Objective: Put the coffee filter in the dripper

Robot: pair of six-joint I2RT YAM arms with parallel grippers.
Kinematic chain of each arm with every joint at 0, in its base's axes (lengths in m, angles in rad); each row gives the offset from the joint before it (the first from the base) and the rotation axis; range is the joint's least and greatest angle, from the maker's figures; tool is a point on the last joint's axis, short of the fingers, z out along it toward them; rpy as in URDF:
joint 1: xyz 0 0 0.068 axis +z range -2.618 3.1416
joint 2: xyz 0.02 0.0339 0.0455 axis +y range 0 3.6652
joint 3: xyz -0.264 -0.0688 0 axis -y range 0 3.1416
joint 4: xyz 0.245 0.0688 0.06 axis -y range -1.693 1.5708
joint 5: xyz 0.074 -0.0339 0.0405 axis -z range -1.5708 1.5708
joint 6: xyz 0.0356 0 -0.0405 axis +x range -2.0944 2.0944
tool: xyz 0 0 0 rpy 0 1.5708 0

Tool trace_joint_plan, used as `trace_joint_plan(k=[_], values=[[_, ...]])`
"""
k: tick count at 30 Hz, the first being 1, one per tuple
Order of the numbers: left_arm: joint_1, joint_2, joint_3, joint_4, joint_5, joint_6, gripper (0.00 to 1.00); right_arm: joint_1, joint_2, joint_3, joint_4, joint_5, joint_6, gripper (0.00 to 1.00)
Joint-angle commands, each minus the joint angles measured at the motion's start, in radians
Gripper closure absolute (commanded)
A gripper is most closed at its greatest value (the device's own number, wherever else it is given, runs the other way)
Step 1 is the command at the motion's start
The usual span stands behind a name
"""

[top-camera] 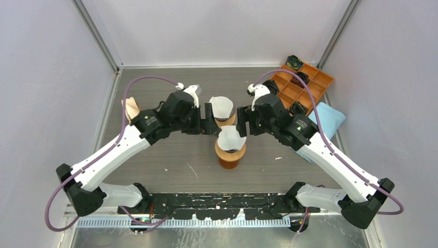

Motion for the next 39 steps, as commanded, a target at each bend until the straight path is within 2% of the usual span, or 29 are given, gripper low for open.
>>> trace_joint_plan(k=[1,4,5,8,13,17,25,32,39], values=[[0.06,-0.097,-0.015,0.066,0.035,0.009,0.15,-0.011,-0.065,0.011,0.076,0.148,-0.043,0.18],[0.137,-0.15,-0.057,0.058,0.031,0.016,0.13,-0.042,-0.11,-0.012,0.101,0.21,-0.071,0.12],[0.167,-0.168,-0.068,0.053,0.032,0.02,0.09,-0.055,-0.125,-0.018,0.108,0.234,-0.08,0.09],[0.269,-0.233,-0.09,0.02,0.02,0.04,0.05,-0.09,-0.171,-0.036,0.126,0.319,-0.114,0.01],[0.358,-0.349,-0.08,-0.049,-0.079,0.093,0.01,-0.122,-0.253,-0.052,0.141,0.48,-0.128,0.0],[0.361,-0.438,-0.058,-0.104,-0.213,0.146,0.01,-0.123,-0.341,-0.066,0.173,0.574,-0.128,0.0],[0.361,-0.624,-0.056,-0.082,-0.4,0.25,0.01,-0.123,-0.483,-0.122,0.24,0.724,-0.156,0.0],[0.361,-0.752,-0.122,-0.023,-0.456,0.269,0.01,-0.122,-0.552,-0.148,0.28,0.759,-0.127,0.0],[0.36,-0.756,-0.144,-0.039,-0.45,0.247,0.01,-0.123,-0.569,-0.16,0.321,0.719,-0.155,0.0]])
